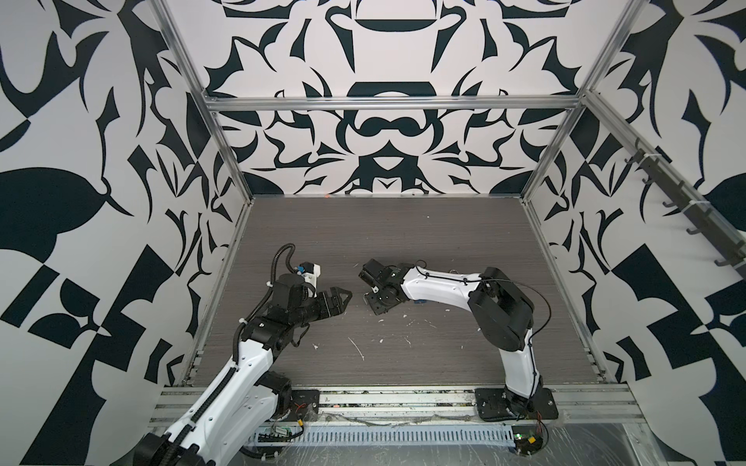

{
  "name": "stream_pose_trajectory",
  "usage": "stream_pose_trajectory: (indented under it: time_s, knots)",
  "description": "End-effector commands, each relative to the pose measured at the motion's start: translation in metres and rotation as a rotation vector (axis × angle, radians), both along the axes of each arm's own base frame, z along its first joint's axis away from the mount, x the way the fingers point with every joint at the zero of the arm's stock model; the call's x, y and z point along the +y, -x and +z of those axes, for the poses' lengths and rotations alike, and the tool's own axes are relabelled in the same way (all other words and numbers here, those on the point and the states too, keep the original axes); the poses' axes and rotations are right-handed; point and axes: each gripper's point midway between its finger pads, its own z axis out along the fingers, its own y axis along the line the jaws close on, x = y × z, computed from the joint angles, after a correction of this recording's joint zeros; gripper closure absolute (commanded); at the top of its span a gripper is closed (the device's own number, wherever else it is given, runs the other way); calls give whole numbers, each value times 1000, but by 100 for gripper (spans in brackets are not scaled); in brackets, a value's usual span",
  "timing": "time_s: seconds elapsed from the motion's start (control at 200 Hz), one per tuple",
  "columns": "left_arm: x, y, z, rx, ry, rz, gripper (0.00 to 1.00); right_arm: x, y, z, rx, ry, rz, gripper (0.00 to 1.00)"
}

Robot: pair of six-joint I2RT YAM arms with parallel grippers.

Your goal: Lock with the key

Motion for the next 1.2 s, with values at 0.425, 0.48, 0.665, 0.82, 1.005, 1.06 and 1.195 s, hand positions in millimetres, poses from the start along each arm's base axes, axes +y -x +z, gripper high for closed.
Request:
stream_pose_trajectory:
  time_s: [0.425, 0.48, 0.665, 0.82, 1.005, 1.06, 1.195]
  knots:
    - [-42, -30, -2, 20, 168, -123, 18, 10, 23, 94, -55, -268, 105, 86]
    - [-45, -32, 0, 25, 177, -133, 19, 10, 26, 99, -55, -283, 109, 87]
    - [-55, -35, 10, 10, 220, -178, 23, 13, 31, 115, -51, -330, 125, 87]
    - [-61, -34, 17, 16, 261, -202, 32, 12, 32, 119, -48, -335, 128, 87]
    - [-67, -29, 21, 51, 311, -237, 41, 17, 30, 130, -65, -368, 124, 87]
    - [-67, -27, 22, 57, 319, -239, 43, 18, 29, 133, -71, -373, 122, 87]
    - [-66, -22, 22, 58, 314, -240, 48, 19, 27, 138, -80, -378, 121, 87]
